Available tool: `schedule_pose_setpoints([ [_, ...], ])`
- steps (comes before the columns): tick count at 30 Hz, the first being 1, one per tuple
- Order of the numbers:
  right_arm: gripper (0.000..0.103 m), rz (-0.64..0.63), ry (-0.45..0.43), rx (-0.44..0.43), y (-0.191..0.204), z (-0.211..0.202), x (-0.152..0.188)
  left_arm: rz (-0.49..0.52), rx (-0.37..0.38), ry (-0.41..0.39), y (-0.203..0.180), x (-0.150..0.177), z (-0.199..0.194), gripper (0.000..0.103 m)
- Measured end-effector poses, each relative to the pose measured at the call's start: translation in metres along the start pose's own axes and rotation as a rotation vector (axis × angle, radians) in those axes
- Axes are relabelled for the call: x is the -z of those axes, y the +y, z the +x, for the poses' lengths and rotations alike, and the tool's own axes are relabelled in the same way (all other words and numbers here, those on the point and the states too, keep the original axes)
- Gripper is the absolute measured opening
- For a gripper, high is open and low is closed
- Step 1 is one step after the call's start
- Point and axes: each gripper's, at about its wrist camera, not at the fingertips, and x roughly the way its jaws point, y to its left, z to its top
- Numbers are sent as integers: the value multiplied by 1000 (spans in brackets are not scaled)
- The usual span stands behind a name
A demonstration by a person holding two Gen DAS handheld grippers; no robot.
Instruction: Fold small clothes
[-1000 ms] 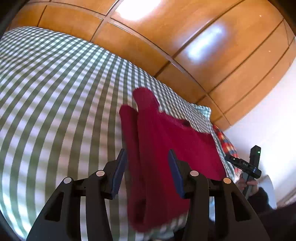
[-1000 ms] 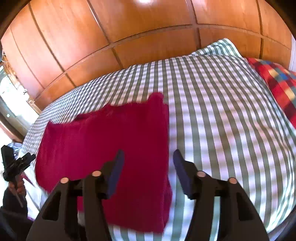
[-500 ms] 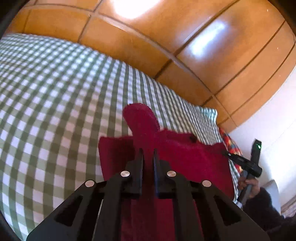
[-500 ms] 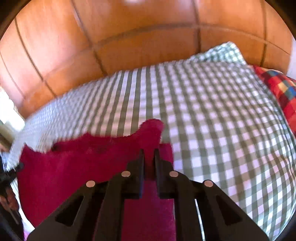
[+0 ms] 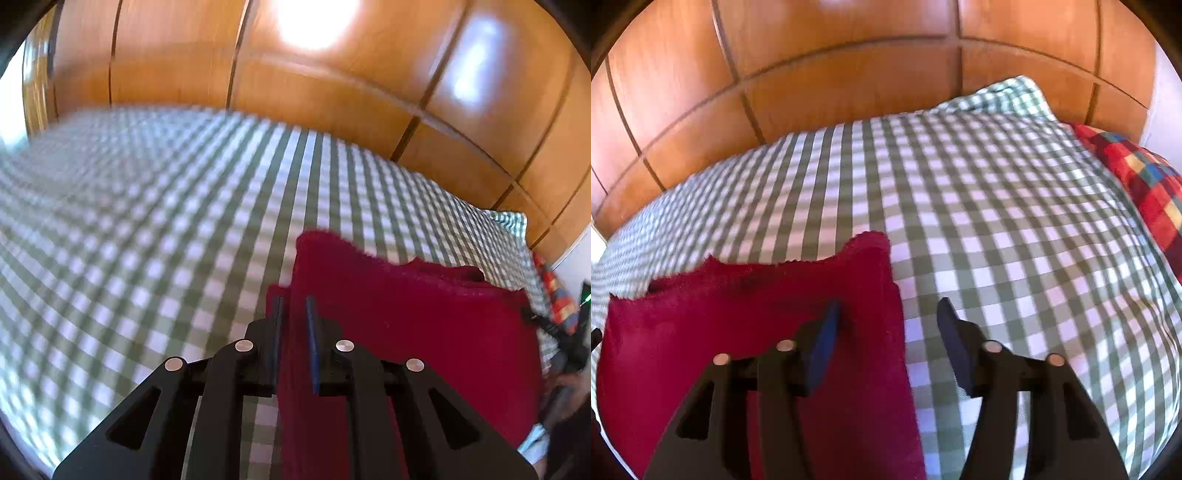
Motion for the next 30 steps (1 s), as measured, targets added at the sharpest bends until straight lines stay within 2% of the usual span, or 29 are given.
schedule_pose_setpoints([
  [3, 64, -18, -75, -7, 10, -29, 3, 67, -5, -54, -21, 5, -19, 10],
  [6, 71, -52, -69, -81, 30, -44, 12, 124, -6, -80, -38, 13, -26, 10],
  [12, 69, -190, 4, -191, 84, -41, 31, 175, 16, -75, -54, 21, -23, 10],
  [15, 59, -257, 23, -202, 107, -30, 32, 189, 19, -70, -57, 25, -20, 10],
  [20, 59, -324, 50, -222, 128, -9, 19, 181, 18, -57, -55, 28, -12, 10],
  [23, 58, -373, 70, -189, 140, 8, 13, 176, 14, -45, -53, 29, -8, 10],
  [25, 38, -400, 104, -167, 146, 24, 13, 172, 13, -37, -51, 30, -4, 10],
  [26, 24, -409, 121, -160, 148, 30, 14, 172, 10, -34, -51, 30, -3, 10],
  [27, 15, -419, 126, -150, 150, 35, 16, 172, 4, -28, -49, 31, -1, 10],
  [30, 4, -437, 112, -148, 152, 39, 20, 155, -3, 7, -43, 33, 9, 10],
])
